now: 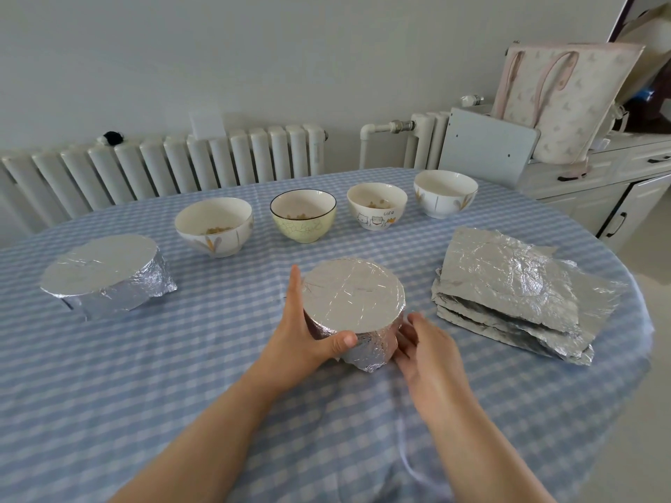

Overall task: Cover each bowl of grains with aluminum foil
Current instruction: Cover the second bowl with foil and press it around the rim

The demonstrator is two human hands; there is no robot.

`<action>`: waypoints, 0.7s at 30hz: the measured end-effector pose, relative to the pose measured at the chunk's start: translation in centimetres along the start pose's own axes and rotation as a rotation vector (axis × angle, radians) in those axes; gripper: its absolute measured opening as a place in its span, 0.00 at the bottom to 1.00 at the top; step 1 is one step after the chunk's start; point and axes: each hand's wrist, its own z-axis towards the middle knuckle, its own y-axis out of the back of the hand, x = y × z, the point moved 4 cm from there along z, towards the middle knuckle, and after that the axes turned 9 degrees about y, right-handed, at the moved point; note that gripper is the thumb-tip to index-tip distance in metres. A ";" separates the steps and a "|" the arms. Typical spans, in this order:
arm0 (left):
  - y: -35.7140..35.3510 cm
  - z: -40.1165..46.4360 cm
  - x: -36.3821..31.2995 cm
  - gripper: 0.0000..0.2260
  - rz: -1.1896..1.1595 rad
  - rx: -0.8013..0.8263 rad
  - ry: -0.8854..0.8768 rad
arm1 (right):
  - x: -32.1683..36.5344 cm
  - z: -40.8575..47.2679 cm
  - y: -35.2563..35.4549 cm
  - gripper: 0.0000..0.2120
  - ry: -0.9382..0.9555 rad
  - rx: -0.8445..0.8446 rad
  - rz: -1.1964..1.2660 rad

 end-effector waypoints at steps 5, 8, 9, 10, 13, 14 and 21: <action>0.6 -0.1 0.0 0.42 -0.046 -0.019 0.074 | 1.5 0.0 0.5 0.18 -0.135 0.265 -0.292; 1.2 0.3 0.6 0.38 -0.195 0.005 0.141 | 2.0 0.1 0.3 0.19 -0.169 0.318 -0.303; 1.4 0.2 0.6 0.34 -0.259 -0.001 0.147 | 2.0 0.2 0.2 0.19 -0.178 0.319 -0.286; 1.7 0.2 0.6 0.29 -0.332 -0.043 0.157 | 1.9 0.2 0.1 0.19 -0.188 0.319 -0.266; 3.2 0.5 0.7 0.24 -0.557 -0.251 0.240 | 1.7 0.3 0.0 0.21 -0.227 0.324 -0.183; 4.0 0.8 0.9 0.24 -0.612 -0.295 0.267 | 1.6 0.3 0.0 0.22 -0.234 0.326 -0.159; 10.5 5.3 0.8 0.23 -0.866 -0.477 0.403 | 0.9 0.6 -0.7 0.12 -0.223 0.292 -0.118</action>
